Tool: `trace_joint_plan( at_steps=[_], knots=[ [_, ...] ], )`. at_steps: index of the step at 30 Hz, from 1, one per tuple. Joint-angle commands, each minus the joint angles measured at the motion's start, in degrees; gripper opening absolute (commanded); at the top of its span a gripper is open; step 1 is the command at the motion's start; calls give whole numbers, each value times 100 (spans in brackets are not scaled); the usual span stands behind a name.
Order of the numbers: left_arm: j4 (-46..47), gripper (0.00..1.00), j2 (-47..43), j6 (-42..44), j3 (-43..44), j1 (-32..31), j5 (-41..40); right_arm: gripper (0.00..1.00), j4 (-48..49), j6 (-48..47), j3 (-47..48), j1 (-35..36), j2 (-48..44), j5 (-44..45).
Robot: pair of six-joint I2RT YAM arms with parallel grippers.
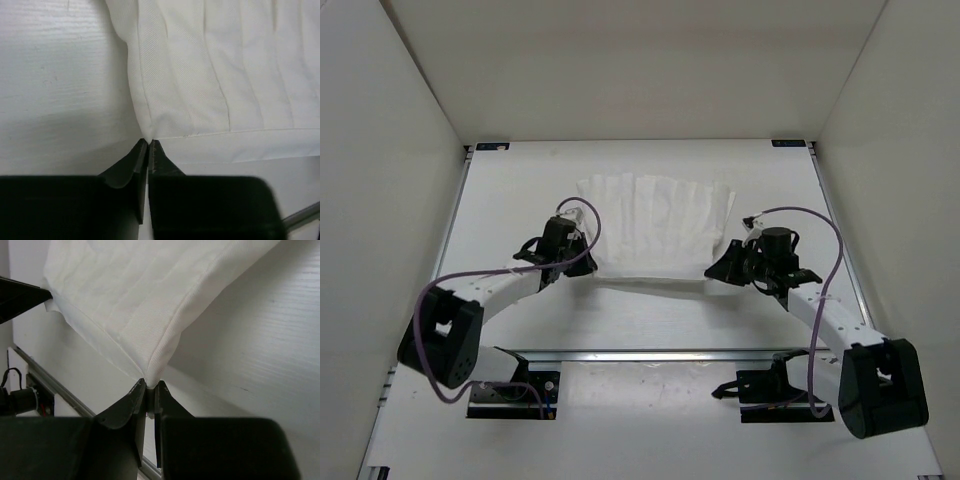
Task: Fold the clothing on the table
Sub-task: Fold the skirt
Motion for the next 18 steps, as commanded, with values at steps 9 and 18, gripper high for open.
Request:
trace_joint_plan(
  at_steps=[9,18],
  knots=[
    [-560,64,-798,-16,-325,33,-344,0,-114,222,-284,-540,-470,-388],
    [-14,65,-535,-455,-599,-345,-300,0,211,266,-557,-532,-330,-335]
  ],
)
